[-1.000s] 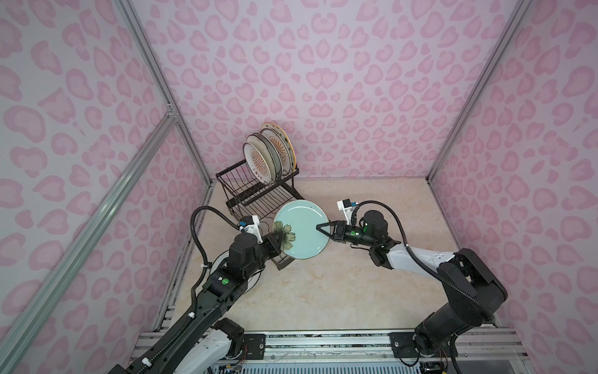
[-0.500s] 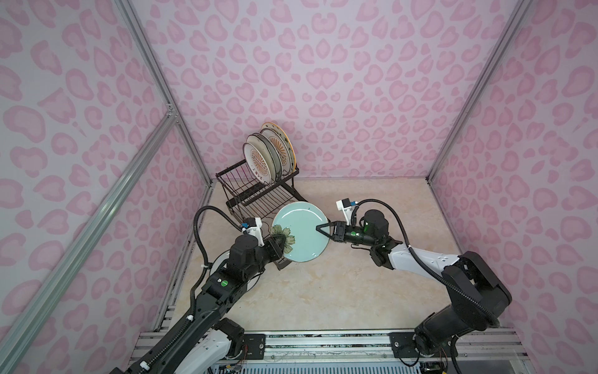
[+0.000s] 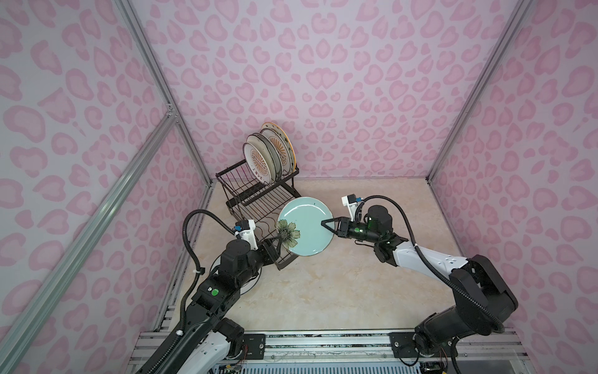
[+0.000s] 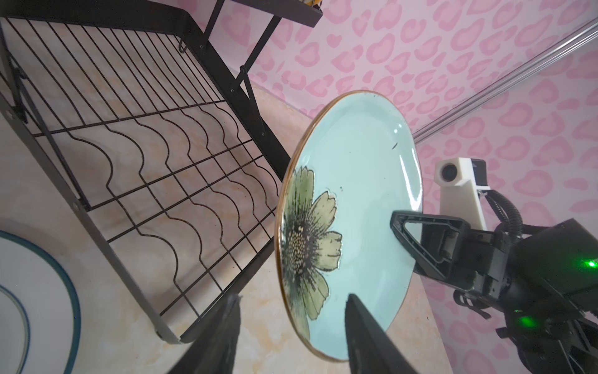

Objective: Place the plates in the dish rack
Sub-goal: 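Lift the flower plate over the rack's upper tier while the left gripper draws back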

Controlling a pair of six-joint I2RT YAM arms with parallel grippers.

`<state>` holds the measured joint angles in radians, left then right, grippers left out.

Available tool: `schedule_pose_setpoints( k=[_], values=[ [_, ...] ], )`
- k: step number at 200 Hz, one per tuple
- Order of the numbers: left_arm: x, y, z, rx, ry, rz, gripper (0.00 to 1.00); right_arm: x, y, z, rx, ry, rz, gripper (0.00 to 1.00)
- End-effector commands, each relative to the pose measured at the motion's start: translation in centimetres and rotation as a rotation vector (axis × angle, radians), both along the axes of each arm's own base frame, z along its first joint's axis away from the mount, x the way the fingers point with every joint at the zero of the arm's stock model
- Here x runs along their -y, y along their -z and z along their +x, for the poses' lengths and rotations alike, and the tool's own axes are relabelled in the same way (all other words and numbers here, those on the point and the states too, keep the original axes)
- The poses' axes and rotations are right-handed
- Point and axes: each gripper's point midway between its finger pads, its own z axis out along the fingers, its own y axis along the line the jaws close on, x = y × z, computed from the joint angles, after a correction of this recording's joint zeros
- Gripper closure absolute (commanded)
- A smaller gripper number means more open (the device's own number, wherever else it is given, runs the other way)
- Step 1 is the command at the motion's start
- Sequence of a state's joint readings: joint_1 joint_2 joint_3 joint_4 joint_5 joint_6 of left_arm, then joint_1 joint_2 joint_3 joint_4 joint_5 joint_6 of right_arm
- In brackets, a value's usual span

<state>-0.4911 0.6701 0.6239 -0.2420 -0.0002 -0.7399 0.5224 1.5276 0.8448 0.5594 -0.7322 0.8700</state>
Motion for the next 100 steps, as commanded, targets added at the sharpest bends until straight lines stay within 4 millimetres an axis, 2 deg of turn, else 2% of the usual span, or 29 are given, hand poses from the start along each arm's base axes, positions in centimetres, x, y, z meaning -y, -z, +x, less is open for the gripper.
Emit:
schedule_pose_setpoints(
  k=[1, 38, 100],
  values=[
    [-0.9, -0.3, -0.3, 0.010, -0.022, 0.035, 0.45, 0.1, -3.1, 1.3, 0.134, 0.037, 0.013, 1.00],
    [-2.3, 0.4, -1.2, -0.007, -0.061, 0.078, 0.45, 0.4, -6.0, 3.6, 0.230, 0.096, 0.003, 1.00],
    [-3.7, 2.0, -2.6, -0.043, -0.095, 0.100, 0.43, -0.3, -13.5, 5.7, 0.439, 0.157, 0.038, 1.00]
  ],
)
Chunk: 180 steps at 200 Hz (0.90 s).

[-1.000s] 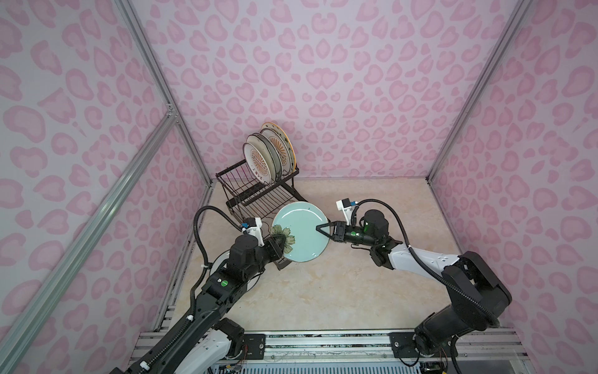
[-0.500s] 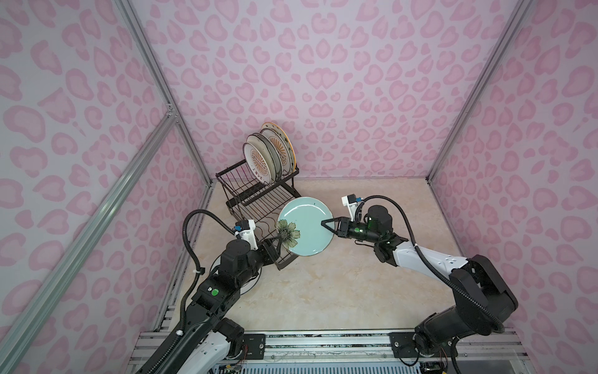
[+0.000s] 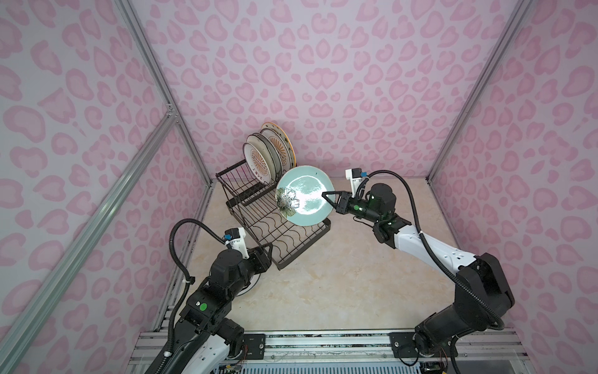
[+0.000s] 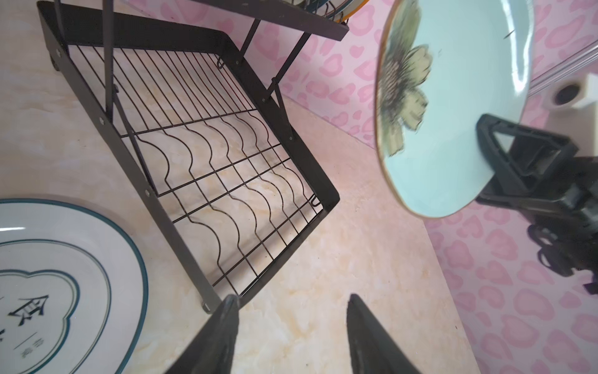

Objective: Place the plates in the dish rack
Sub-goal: 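Lift the flower plate over the rack's upper tier while the left gripper draws back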

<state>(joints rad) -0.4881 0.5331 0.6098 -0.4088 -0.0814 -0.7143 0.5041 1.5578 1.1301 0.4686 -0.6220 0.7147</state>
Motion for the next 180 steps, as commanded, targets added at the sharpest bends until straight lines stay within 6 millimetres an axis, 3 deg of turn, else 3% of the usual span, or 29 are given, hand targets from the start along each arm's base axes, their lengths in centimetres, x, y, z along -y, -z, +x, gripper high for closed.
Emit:
schedule_pose_setpoints(
  k=[1, 41, 92, 95, 107, 180],
  values=[
    [-0.8, 1.1, -0.4, -0.030, -0.029, 0.030, 0.43, -0.2, -4.0, 0.7, 0.158, 0.042, 0.037, 1.00],
    [-1.5, 0.7, -0.8, -0.024, -0.042, 0.051, 0.43, -1.5, -7.3, 1.9, 0.247, 0.071, 0.072, 1.00],
    [-2.6, -1.9, -1.1, 0.030, -0.067, 0.094, 0.42, -5.5, -10.1, 1.7, 0.334, 0.039, 0.067, 1.00],
    [-2.6, -1.9, -1.2, 0.030, -0.067, 0.092, 0.42, -5.7, -11.3, 1.6, 0.356, 0.041, 0.076, 1.00],
    [-2.6, -1.9, -1.3, 0.033, -0.067, 0.077, 0.42, -6.6, -12.1, 1.6, 0.382, 0.046, 0.064, 1.00],
    [-3.3, -1.8, -2.7, 0.027, -0.079, 0.046, 0.42, -11.6, -13.4, 3.0, 0.516, 0.177, -0.058, 1.00]
  ],
)
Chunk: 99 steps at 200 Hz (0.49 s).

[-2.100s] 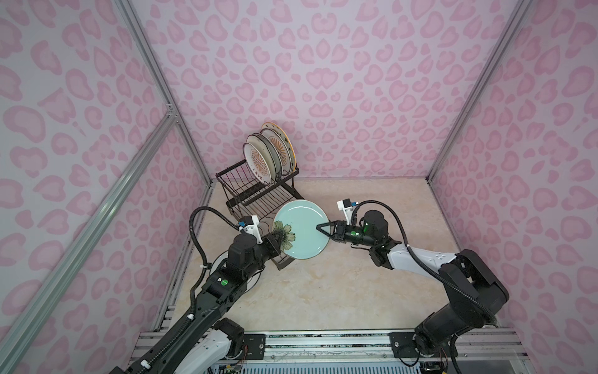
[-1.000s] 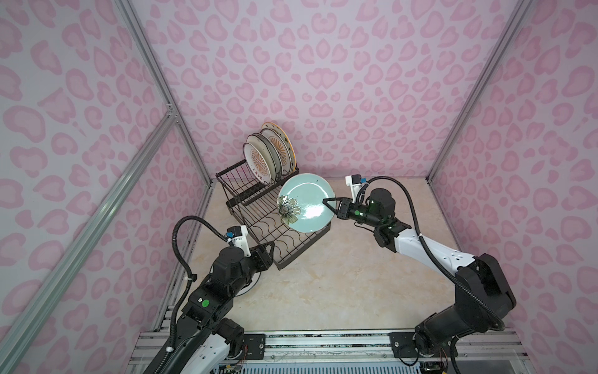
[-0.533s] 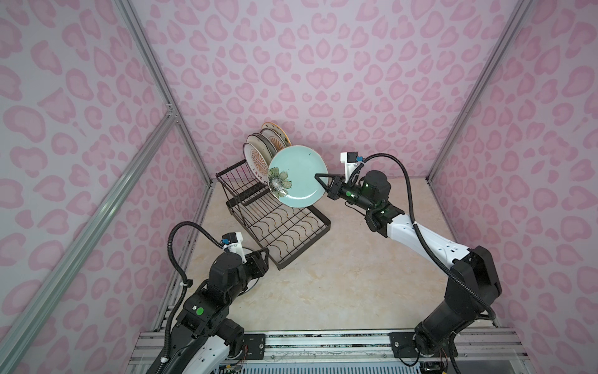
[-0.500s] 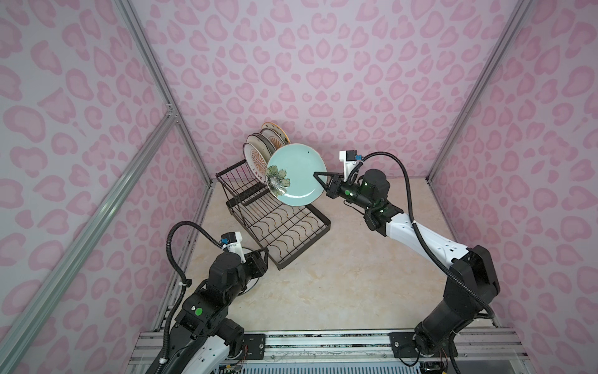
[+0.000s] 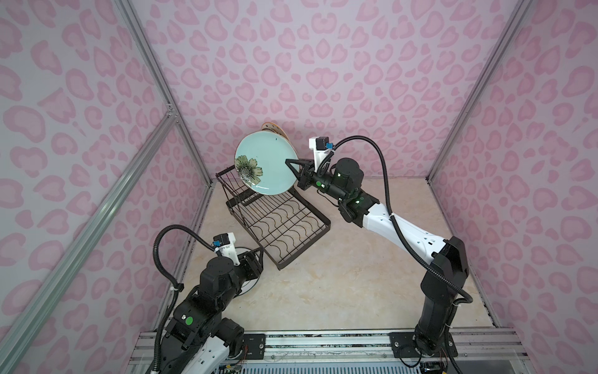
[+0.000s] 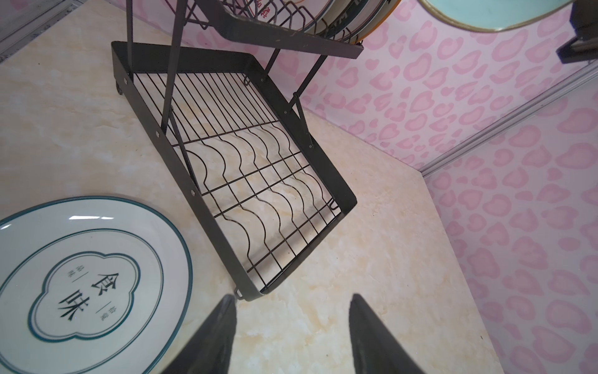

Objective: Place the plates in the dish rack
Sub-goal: 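Lift the flower plate over the rack's upper tier while the left gripper draws back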

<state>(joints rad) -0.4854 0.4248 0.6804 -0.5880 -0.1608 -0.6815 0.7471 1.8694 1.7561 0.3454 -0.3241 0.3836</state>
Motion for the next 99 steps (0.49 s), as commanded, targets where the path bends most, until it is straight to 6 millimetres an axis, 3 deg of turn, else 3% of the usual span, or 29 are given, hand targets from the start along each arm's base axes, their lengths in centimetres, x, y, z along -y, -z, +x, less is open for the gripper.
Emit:
schedule_pose_setpoints(
  k=[1, 56, 99],
  values=[
    [-0.5, -0.1, -0.5, 0.002, -0.018, -0.012, 0.42, 0.0, -2.1, 1.2, 0.099, 0.099, 0.012, 1.00],
    [-1.8, 0.0, -1.5, 0.009, -0.060, -0.002, 0.41, -1.5, -1.7, 3.6, 0.099, 0.210, 0.016, 1.00],
    [-1.7, 0.5, -1.3, -0.006, -0.057, -0.003, 0.41, -4.4, -1.6, 4.6, 0.125, 0.262, -0.041, 1.00]
  ],
)
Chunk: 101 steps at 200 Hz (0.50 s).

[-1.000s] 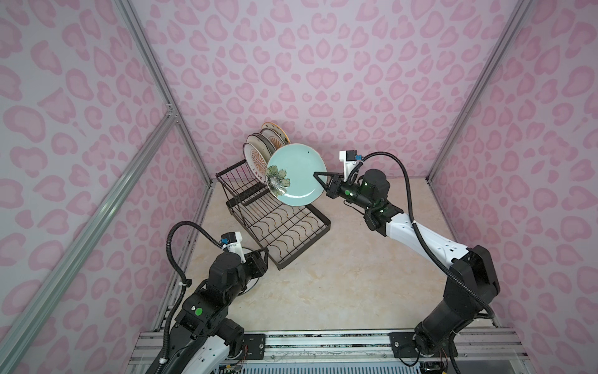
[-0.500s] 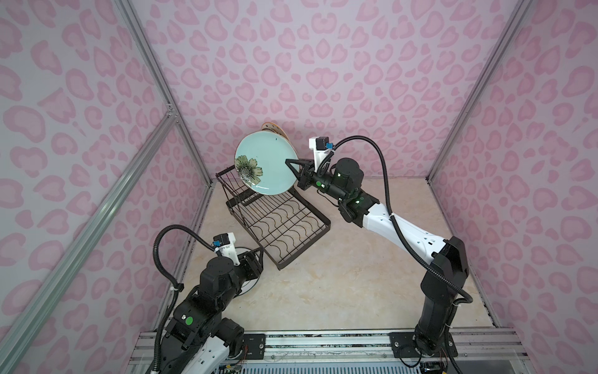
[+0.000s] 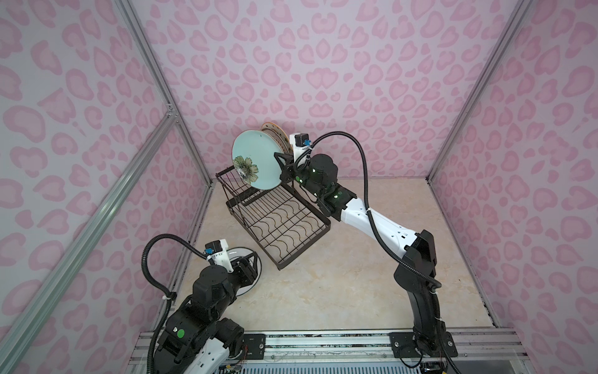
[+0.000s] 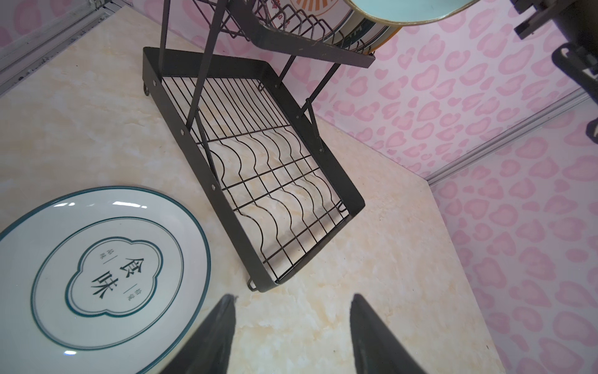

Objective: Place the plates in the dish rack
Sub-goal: 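Lift the flower plate over the rack's upper tier while the left gripper draws back, then lower the flower plate into the upper tier in front of the other plates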

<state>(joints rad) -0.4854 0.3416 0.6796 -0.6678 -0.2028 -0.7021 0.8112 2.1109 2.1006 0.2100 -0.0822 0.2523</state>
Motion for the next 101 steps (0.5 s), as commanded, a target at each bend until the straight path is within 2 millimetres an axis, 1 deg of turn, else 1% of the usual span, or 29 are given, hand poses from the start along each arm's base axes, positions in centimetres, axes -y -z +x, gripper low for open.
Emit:
schedule_pose_setpoints(
  k=[1, 33, 37, 38, 42, 44, 48, 54, 78, 101],
  values=[
    [-0.1, 0.3, 0.1, -0.010, -0.011, 0.001, 0.41, -0.5, -2.3, 0.4, 0.078, 0.066, 0.032, 1.00],
    [0.3, 0.5, 0.2, -0.016, 0.002, -0.012, 0.41, -2.3, -2.2, 0.8, 0.109, 0.116, -0.014, 1.00],
    [0.3, 0.5, 0.2, -0.015, 0.003, -0.017, 0.41, -2.3, -3.0, 0.5, 0.121, 0.116, -0.009, 1.00],
    [0.3, 0.5, 0.2, -0.014, 0.003, -0.017, 0.41, -2.6, -2.3, 0.7, 0.115, 0.115, -0.020, 1.00],
    [0.4, 0.5, 0.3, -0.015, 0.003, -0.022, 0.41, -3.0, -1.6, 1.1, 0.111, 0.120, -0.035, 1.00],
    [0.4, 0.5, 0.3, -0.013, 0.005, -0.026, 0.41, -3.2, -1.4, 1.1, 0.112, 0.121, -0.041, 1.00],
    [0.5, 0.5, 0.3, -0.012, 0.006, -0.030, 0.41, -3.3, -1.7, 1.1, 0.119, 0.128, -0.040, 1.00],
    [0.6, 0.4, 0.3, -0.009, 0.011, -0.037, 0.42, -3.6, -1.4, 1.2, 0.124, 0.139, -0.051, 1.00],
    [0.8, 0.3, 0.3, -0.008, 0.018, -0.043, 0.41, -4.1, -1.0, 1.6, 0.152, 0.198, -0.064, 1.00],
    [0.8, 0.4, 0.2, -0.009, 0.019, -0.046, 0.41, -4.0, -0.8, 2.1, 0.184, 0.256, -0.058, 1.00]
  ],
)
